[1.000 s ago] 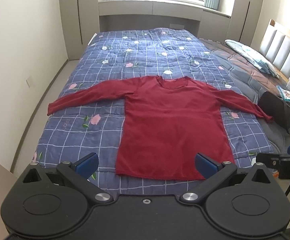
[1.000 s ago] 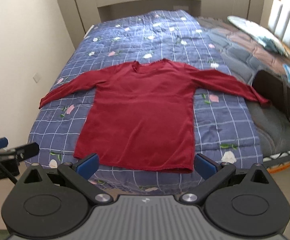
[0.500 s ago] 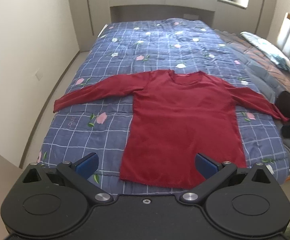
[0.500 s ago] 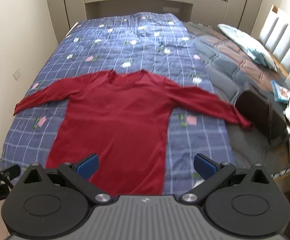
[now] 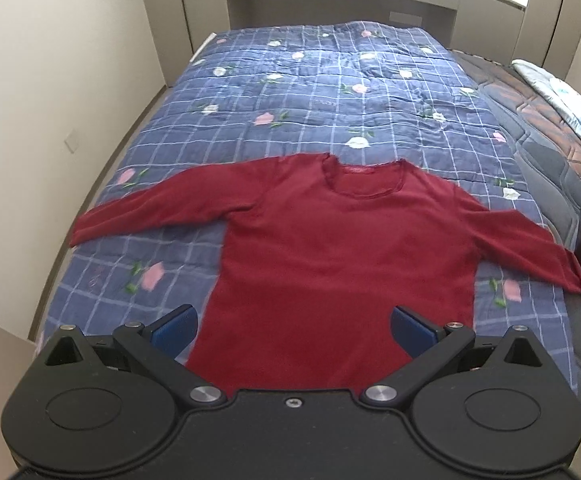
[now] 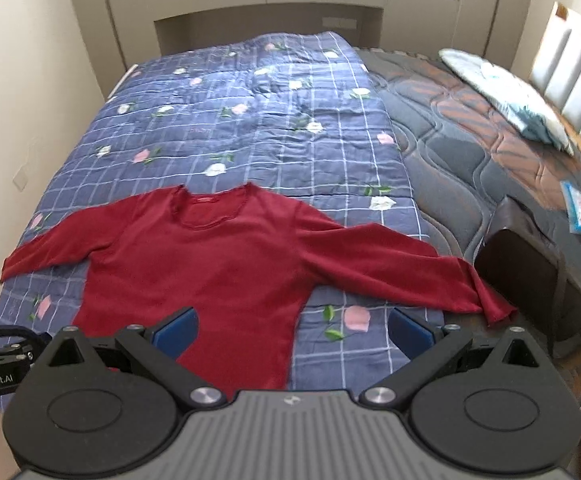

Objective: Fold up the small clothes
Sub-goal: 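Grasp the cuff of one sleeve with the right gripper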

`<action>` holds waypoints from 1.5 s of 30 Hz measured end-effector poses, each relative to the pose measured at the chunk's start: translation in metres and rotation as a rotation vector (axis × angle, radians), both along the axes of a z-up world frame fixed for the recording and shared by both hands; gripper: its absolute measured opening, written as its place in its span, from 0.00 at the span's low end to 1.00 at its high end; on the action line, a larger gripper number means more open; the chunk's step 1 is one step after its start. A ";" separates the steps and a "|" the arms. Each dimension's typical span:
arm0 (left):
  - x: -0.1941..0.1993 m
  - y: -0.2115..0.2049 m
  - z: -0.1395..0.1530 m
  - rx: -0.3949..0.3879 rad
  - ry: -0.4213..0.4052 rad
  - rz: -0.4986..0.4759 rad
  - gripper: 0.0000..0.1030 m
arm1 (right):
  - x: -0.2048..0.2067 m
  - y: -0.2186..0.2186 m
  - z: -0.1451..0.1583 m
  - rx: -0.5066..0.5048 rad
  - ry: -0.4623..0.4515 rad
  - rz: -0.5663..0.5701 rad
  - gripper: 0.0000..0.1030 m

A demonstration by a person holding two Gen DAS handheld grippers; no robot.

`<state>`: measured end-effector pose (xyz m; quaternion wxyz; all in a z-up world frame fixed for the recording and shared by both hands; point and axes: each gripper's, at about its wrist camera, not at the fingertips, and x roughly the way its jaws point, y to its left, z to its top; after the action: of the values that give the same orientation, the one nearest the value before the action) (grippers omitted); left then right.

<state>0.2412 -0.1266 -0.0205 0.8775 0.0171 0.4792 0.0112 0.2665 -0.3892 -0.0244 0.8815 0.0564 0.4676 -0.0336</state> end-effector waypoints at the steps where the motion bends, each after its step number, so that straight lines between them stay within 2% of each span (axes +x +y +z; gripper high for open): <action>1: 0.010 -0.009 -0.003 0.001 0.005 -0.001 0.99 | 0.007 -0.011 -0.008 0.019 0.003 -0.012 1.00; 7: 0.063 -0.060 -0.031 0.026 0.034 -0.029 0.99 | 0.023 -0.082 -0.064 0.104 -0.037 -0.168 1.00; 12: 0.099 -0.096 -0.064 0.024 0.043 -0.054 0.99 | 0.021 -0.144 -0.123 0.062 -0.054 -0.372 1.00; 15: 0.119 -0.114 -0.088 0.018 0.055 -0.066 0.99 | 0.021 -0.179 -0.157 -0.053 -0.029 -0.426 1.00; 17: 0.132 -0.123 -0.106 0.017 0.064 -0.073 0.99 | 0.023 -0.199 -0.177 -0.144 0.000 -0.422 1.00; 19: 0.143 -0.131 -0.122 0.017 0.075 -0.077 0.99 | 0.028 -0.212 -0.198 -0.230 0.060 -0.394 1.00; 22: 0.158 -0.143 -0.144 0.017 0.083 -0.089 0.99 | 0.038 -0.229 -0.232 -0.381 0.100 -0.335 1.00; 24: 0.166 -0.151 -0.157 0.023 0.084 -0.102 0.99 | 0.046 -0.233 -0.252 -0.445 0.129 -0.278 0.98; 29: 0.174 -0.166 -0.186 0.031 0.085 -0.130 0.99 | 0.061 -0.240 -0.286 -0.515 0.142 -0.165 0.77; 34: 0.175 -0.171 -0.202 0.030 0.103 -0.146 0.99 | 0.069 -0.245 -0.290 -0.523 0.165 -0.167 0.61; 37: 0.170 -0.168 -0.202 0.028 0.103 -0.145 0.99 | 0.071 -0.250 -0.291 -0.540 0.190 -0.143 0.56; 39: 0.168 -0.165 -0.201 0.027 0.107 -0.142 0.99 | 0.071 -0.253 -0.294 -0.534 0.193 -0.124 0.47; 41: 0.165 -0.162 -0.201 0.027 0.110 -0.140 0.99 | 0.073 -0.255 -0.293 -0.534 0.195 -0.115 0.26; 43: 0.164 -0.158 -0.200 0.032 0.108 -0.140 0.99 | 0.073 -0.255 -0.288 -0.528 0.195 -0.109 0.15; 45: 0.162 -0.155 -0.199 0.032 0.104 -0.141 0.99 | 0.071 -0.256 -0.277 -0.489 0.185 -0.117 0.11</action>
<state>0.4028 -0.2816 -0.2194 0.8496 0.0654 0.5216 -0.0436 0.3376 -0.6457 -0.3010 0.8189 -0.1348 0.5202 -0.2015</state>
